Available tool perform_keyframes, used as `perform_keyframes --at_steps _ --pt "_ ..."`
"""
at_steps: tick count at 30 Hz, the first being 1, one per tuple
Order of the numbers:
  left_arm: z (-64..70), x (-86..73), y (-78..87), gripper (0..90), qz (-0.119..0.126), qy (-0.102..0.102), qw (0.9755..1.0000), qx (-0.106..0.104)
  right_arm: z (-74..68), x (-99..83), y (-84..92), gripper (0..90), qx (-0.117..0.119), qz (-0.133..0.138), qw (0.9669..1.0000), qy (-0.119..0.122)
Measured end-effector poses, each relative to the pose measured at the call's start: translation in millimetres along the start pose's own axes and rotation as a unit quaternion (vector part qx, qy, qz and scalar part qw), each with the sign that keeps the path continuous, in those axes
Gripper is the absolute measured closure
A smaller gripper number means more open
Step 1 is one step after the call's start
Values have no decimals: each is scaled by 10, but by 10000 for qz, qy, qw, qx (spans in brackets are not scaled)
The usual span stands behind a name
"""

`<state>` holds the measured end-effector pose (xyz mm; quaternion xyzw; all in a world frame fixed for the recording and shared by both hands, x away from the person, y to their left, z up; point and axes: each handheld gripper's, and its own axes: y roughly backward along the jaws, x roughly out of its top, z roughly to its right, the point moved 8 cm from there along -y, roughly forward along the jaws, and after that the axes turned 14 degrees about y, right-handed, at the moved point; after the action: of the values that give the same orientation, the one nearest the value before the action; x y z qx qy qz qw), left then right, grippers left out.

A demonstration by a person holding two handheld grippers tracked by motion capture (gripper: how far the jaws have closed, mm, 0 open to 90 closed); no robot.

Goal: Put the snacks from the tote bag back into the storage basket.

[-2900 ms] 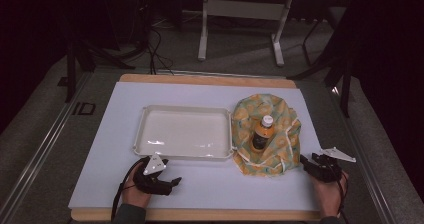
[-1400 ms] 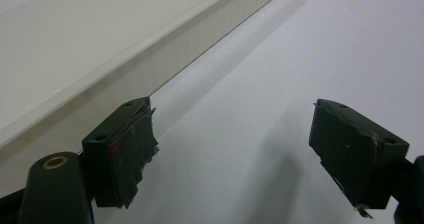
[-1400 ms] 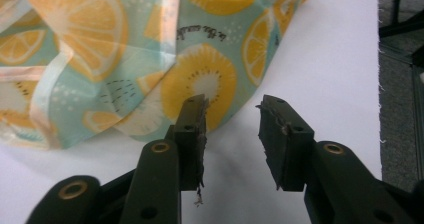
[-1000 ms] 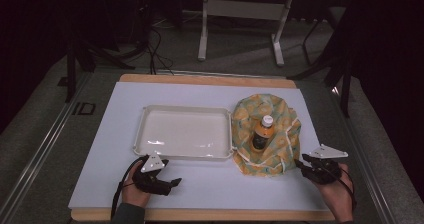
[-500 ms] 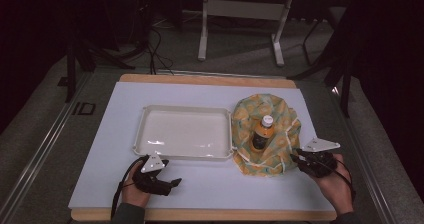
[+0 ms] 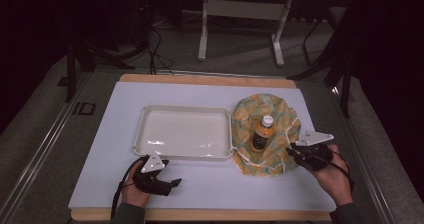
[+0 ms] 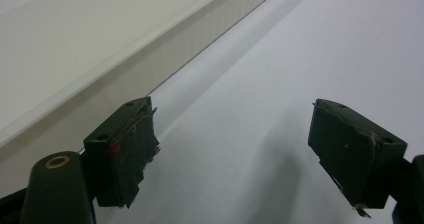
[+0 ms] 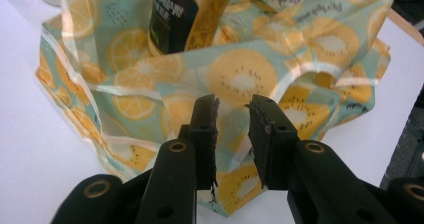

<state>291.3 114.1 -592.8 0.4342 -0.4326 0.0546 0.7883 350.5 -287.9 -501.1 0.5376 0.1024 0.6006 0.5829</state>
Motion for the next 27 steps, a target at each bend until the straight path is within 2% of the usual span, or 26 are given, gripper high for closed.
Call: perform_keyframes --at_steps 5,11,14,19,24,27 --pt "0 0 0 191 0 4 10000 -4 23 81 10 731 9 -60 9998 190" --pt "3 0 -1 191 6 -7 10000 -1 47 188 14 750 60 54 9994 329" --pt "3 0 0 191 5 1 10000 -3 44 226 8 767 104 29 9990 430" --pt "1 1 1 191 6 3 10000 -3 51 302 8 866 93 -30 9983 580" --pt "0 1 3 191 12 -1 10000 5 73 368 17 855 89 -36 9976 679" --pt "-2 0 6 188 4 -15 10000 5 84 395 29 825 143 -131 9968 778"
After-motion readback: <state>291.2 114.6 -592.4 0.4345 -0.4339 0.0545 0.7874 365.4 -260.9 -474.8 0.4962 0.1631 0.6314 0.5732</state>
